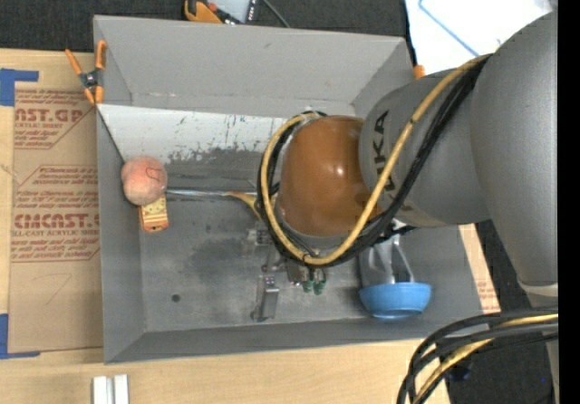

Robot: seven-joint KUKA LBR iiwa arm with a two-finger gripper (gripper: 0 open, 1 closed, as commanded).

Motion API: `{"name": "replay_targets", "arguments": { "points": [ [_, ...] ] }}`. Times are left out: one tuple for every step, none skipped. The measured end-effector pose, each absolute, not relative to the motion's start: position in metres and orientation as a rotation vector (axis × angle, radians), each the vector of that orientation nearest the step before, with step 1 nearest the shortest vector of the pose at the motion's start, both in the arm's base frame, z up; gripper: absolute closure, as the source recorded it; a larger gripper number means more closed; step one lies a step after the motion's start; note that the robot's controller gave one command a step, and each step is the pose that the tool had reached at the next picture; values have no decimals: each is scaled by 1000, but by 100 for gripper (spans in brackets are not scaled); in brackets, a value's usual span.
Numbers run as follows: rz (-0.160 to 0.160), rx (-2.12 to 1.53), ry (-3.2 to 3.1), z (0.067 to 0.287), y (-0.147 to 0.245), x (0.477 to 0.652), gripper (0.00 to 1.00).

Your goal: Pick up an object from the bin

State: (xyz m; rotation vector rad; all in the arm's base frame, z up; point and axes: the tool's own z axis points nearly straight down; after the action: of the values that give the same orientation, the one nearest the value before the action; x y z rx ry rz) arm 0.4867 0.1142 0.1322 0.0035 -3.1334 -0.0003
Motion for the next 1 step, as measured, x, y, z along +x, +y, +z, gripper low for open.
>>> {"name": "replay_targets", "arguments": {
  "points": [
    [-2, 0, -3141, 136, 114, 489, 0]
  ]
}}
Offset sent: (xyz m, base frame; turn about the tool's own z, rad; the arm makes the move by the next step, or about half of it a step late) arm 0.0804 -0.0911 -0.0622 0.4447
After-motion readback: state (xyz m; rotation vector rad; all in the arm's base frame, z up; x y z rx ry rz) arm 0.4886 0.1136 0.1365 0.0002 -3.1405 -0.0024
